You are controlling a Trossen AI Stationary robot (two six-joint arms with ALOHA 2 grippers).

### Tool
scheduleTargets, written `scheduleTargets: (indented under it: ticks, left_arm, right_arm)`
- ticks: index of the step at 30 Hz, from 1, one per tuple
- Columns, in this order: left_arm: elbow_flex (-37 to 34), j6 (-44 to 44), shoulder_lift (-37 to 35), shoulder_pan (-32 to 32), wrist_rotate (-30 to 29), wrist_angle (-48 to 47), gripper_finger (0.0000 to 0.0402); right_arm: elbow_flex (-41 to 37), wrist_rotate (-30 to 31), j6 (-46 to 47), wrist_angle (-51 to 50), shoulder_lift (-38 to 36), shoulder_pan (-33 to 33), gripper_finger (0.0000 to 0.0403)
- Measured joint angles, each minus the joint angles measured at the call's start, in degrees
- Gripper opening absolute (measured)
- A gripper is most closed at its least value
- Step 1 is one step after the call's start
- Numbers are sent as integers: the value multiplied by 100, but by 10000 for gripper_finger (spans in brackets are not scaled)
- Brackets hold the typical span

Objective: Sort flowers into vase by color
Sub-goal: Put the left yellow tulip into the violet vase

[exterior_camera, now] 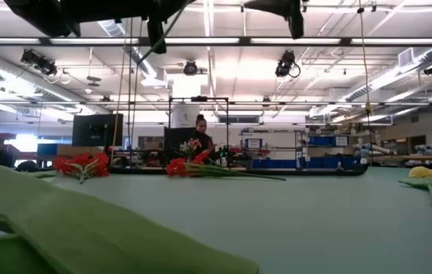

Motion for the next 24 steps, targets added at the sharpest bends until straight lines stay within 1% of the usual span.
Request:
scheduleTargets:
  ticks: [7,9,11,14,17,20,22,24]
  left_arm:
    - [-8,-45,11,13,7,513,7]
    - [12,-48,103,4,17,705,7]
    - [50,-69,191,-11,44,696,7]
    - [286,-21,487,-18,85,721,7]
    - [595,0,851,-18,354,718,7]
    - [868,26,1071,-26,584,688,7]
    - [992,123,1127,-56,628,721,7]
    - [1038,162,1130,-57,628,713,7]
  right_arm:
    - [0,-19,-677,1429,388,0,229]
    - [0,-67,-850,1820,540,7,247]
    - [0,-162,-1082,2219,697,7,263]
    - [0,-179,-1407,2677,887,40,281]
    - [0,-152,-1585,2921,967,57,288]
    - [0,-70,-1601,2892,972,55,285]
    - [0,48,-1570,2877,974,55,278]
    - [0,112,-1554,2895,953,55,261]
